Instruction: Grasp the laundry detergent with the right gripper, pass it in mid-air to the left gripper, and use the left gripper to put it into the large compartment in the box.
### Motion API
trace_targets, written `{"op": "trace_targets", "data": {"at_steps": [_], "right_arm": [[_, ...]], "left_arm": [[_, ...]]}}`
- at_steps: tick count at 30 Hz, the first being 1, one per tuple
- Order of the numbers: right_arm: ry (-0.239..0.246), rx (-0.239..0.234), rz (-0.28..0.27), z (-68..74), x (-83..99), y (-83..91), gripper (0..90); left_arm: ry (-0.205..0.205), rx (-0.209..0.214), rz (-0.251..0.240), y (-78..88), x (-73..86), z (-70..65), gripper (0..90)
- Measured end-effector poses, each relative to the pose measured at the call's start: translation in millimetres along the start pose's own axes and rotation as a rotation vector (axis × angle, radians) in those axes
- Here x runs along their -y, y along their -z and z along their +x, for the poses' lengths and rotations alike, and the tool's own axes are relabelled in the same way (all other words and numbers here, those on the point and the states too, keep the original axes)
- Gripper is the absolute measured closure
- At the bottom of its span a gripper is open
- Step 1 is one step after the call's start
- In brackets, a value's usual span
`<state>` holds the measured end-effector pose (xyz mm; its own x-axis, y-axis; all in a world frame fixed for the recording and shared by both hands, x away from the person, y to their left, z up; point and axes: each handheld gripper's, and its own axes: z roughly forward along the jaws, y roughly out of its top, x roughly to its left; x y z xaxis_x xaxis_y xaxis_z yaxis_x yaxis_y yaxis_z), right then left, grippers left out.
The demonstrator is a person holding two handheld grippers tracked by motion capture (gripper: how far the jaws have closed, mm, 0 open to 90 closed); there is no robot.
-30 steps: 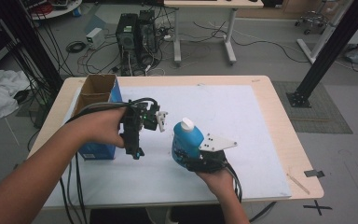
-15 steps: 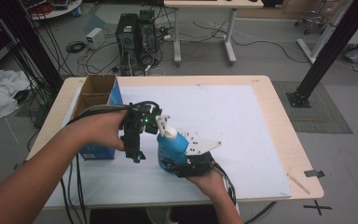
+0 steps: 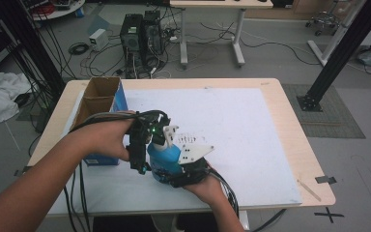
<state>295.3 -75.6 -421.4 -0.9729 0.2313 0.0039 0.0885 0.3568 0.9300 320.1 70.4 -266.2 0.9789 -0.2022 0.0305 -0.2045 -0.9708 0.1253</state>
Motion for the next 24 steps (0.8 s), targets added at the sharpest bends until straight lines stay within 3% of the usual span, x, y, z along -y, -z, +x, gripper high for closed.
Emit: {"op": "trace_targets", "data": {"at_steps": [11, 13, 19, 21, 24], "right_arm": [[0.026, -0.043, 0.001, 4.0, -12.4, -16.8, 44.7], [0.03, -0.048, 0.002, 4.6, -12.8, -18.8, 44.8], [0.029, -0.047, 0.004, 4.6, -12.3, -21.1, 44.8], [0.027, -0.047, 0.005, 4.9, -12.4, -21.0, 44.8], [0.027, -0.049, 0.007, 5.4, -12.5, -21.0, 44.8]], "left_arm": [[-0.017, 0.008, 0.017, -3.7, -1.5, -3.5, 1.7], [-0.02, -0.008, 0.02, -3.6, -0.7, -4.8, 1.7], [-0.023, -0.004, 0.039, -4.2, 0.8, -6.6, 2.8], [-0.024, -0.005, 0.038, -3.4, 0.5, -6.9, 9.0], [-0.029, -0.014, 0.038, -2.6, -0.7, -7.3, 9.8]]}}
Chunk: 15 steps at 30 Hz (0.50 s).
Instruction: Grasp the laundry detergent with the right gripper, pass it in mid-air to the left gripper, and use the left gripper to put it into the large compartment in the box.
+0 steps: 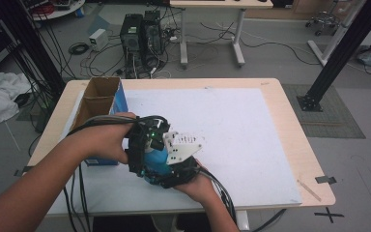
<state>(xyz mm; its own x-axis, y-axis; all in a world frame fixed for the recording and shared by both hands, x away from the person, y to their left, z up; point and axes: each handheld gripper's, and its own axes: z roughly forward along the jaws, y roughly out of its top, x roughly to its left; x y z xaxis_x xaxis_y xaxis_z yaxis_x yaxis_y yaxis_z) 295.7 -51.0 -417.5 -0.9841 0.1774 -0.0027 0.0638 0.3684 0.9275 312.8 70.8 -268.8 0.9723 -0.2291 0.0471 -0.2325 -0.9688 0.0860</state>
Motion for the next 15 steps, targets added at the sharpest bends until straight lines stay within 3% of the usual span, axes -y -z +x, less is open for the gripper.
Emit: {"op": "trace_targets", "data": {"at_steps": [15], "right_arm": [[-0.003, 0.0, -0.008, 0.2, 0.0, -0.2, 44.8]], "left_arm": [[0.006, -0.006, 0.022, -2.5, -2.1, 0.4, 13.4]]}}
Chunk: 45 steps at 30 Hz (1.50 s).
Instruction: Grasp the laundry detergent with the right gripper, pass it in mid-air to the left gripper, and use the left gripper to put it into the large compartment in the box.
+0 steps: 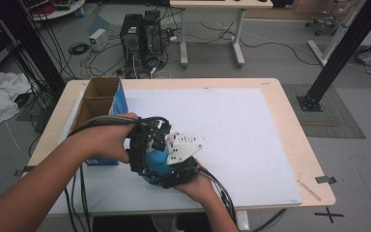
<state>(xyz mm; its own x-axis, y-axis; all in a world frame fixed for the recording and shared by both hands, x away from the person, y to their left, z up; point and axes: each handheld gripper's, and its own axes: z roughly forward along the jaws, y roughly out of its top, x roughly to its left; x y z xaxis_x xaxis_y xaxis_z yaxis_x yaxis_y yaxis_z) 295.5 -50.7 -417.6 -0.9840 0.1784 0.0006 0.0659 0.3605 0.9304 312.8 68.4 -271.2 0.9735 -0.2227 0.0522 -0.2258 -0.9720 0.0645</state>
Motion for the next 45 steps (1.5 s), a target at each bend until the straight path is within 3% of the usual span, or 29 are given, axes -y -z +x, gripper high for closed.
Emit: {"op": "trace_targets", "data": {"at_steps": [13, 30, 37, 39, 45], "right_arm": [[-0.002, 0.005, -0.01, 1.7, 0.0, -0.6, 44.9], [0.005, 0.007, -0.017, 4.0, -0.4, -1.4, 44.9], [0.007, 0.013, -0.016, 4.5, 0.8, -2.5, 45.1], [0.003, 0.006, -0.018, 4.2, 0.7, -2.7, 45.1], [0.0, -0.011, -0.008, 4.9, 1.7, -4.6, 45.2]], "left_arm": [[-0.008, -0.009, 0.009, 1.0, -2.3, -1.9, 18.3], [-0.02, -0.009, 0.041, 1.1, -3.7, -3.3, 34.0], [-0.025, 0.024, 0.036, -0.1, -2.4, -2.3, 38.1], [-0.025, 0.009, 0.058, -0.5, -3.5, -3.1, 38.6], [-0.008, 0.042, 0.088, -4.3, -5.8, -1.3, 38.9]]}}
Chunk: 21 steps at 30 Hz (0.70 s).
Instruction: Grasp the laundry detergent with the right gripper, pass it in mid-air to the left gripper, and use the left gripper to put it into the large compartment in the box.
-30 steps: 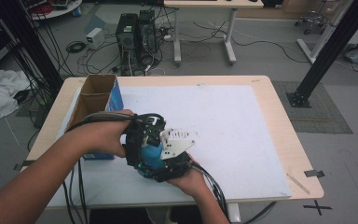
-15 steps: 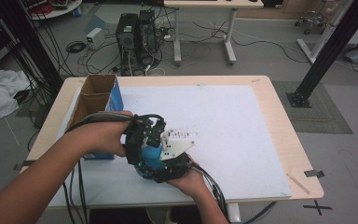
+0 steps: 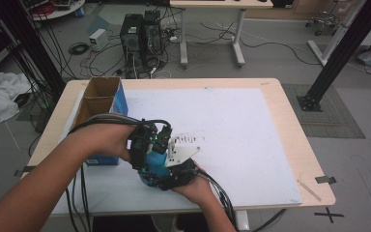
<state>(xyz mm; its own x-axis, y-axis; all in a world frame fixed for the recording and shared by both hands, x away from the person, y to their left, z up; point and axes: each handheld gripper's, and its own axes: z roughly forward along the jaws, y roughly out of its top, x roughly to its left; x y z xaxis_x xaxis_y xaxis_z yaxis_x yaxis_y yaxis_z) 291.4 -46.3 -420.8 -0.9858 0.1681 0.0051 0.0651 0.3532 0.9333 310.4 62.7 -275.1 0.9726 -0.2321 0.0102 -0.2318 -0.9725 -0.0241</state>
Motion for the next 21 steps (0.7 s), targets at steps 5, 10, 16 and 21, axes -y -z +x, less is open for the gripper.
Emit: {"op": "trace_targets", "data": {"at_steps": [5, 10, 16, 21], "right_arm": [[0.001, 0.009, -0.003, 0.2, 1.9, 2.4, 45.0], [0.01, 0.017, -0.015, 0.5, -0.2, 7.6, 42.8], [-0.039, 0.022, -0.03, -1.8, -2.3, 13.8, 32.3], [-0.076, 0.03, -0.02, -4.6, -4.3, 28.7, 26.0]], "left_arm": [[-0.003, -0.017, 0.003, 0.3, -2.3, -1.4, 39.3], [0.0, -0.048, -0.018, 7.2, -5.1, -5.9, 39.8], [0.019, -0.04, -0.036, 17.1, -2.1, -3.2, 39.7], [0.07, -0.029, -0.036, 29.6, 6.5, 1.9, 39.5]]}}
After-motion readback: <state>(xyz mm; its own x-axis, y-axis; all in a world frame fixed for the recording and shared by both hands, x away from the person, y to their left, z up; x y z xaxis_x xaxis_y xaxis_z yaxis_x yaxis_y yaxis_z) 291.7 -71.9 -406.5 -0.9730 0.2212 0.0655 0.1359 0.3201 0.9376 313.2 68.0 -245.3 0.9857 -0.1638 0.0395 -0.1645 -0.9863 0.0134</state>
